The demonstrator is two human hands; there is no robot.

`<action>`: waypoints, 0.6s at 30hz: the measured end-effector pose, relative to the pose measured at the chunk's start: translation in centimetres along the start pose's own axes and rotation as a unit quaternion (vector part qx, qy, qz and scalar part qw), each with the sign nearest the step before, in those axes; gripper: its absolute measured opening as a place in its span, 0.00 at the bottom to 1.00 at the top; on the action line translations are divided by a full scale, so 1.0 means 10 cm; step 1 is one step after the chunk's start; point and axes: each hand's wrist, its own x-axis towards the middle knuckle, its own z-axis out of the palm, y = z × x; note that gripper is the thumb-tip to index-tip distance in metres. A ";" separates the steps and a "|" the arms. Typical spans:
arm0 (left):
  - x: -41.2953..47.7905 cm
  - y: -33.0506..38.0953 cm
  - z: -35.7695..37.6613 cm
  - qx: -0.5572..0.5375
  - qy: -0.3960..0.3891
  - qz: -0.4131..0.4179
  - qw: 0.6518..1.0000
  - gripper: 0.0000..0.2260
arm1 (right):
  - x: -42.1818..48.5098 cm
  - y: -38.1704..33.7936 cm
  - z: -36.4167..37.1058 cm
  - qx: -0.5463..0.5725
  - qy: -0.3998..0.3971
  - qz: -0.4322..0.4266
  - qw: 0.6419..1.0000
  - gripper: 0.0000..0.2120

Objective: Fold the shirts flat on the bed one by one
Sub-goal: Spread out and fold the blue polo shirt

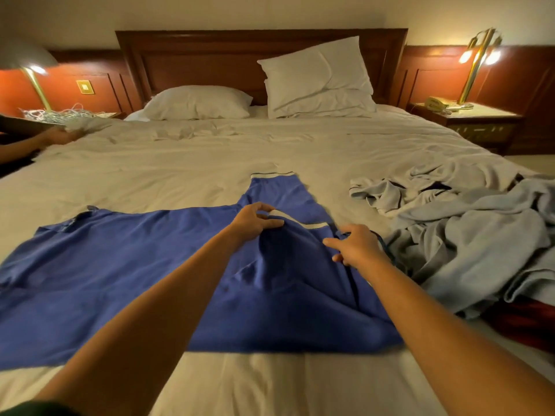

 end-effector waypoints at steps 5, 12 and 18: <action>-0.12 0.19 -0.12 -0.054 0.004 0.018 0.998 0.18 | 0.10 -0.15 -0.12 0.248 0.001 -0.018 0.969 0.21; -1.08 0.08 -0.58 -0.151 -0.185 0.113 0.964 0.21 | -0.77 0.05 -0.65 0.239 -0.143 -0.087 0.956 0.19; -1.42 -0.42 -0.39 -0.031 0.055 -0.026 0.998 0.10 | -0.87 0.20 -0.54 0.126 -0.082 -0.023 0.988 0.12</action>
